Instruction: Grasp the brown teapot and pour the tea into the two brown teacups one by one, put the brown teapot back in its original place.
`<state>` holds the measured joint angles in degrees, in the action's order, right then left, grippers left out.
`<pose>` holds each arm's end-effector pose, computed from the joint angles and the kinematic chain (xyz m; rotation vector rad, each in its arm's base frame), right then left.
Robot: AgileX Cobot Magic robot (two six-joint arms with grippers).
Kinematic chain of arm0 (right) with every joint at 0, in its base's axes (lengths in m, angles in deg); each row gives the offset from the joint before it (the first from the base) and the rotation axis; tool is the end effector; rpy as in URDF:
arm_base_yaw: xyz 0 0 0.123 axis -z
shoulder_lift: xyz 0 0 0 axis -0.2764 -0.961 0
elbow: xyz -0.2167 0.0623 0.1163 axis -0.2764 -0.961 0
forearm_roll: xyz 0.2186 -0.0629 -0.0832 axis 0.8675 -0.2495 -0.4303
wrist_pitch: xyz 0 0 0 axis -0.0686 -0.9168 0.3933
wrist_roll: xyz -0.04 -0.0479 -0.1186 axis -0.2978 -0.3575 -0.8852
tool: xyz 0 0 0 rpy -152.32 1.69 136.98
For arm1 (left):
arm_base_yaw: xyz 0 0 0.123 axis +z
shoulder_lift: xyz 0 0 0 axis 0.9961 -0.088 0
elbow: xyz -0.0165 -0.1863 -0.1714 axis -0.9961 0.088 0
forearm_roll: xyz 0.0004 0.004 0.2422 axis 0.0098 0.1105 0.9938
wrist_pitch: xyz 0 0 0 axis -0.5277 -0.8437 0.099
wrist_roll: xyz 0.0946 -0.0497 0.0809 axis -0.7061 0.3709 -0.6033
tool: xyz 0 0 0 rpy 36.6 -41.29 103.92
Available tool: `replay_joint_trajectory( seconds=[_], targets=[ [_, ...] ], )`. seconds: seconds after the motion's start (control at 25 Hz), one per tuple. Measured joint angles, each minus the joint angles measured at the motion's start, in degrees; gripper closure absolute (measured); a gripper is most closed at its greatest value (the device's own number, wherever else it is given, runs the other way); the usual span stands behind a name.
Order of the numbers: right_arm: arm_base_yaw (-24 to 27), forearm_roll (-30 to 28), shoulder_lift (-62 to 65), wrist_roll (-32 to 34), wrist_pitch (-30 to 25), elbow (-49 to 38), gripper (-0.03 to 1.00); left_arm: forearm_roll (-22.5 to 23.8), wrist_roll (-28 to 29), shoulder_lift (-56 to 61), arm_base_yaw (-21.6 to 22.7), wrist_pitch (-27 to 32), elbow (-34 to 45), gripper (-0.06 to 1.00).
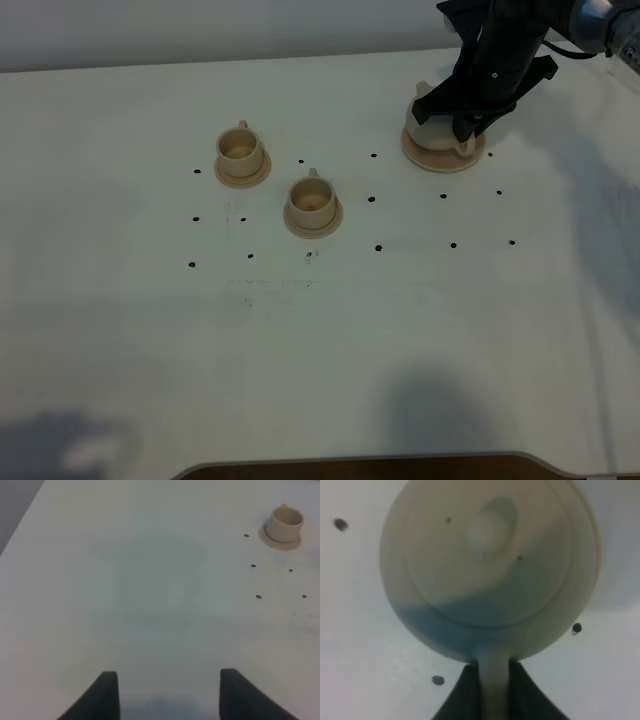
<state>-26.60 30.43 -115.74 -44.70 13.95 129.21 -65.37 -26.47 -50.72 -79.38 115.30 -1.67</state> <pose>0.4662 0.0966 0.1181 -0.4480 2.8587 0.1161 0.0559 0.0010 0.2580 -0.1058 2.0065 0.0099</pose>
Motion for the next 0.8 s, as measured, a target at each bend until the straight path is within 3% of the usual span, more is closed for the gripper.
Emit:
replay_joint_trajectory(
  seconds=[0.4,0.8],
  targets=[
    [-1.08,-0.44,0.88,-0.67,1.41,0.00,0.86,0.00,0.00,0.00,0.00,0.00,0.00,0.46],
    [-9.11,-0.50,3.30,-6.09,10.88,0.00,0.86,0.00,0.00,0.00,0.00,0.00,0.00,0.46]
  ],
)
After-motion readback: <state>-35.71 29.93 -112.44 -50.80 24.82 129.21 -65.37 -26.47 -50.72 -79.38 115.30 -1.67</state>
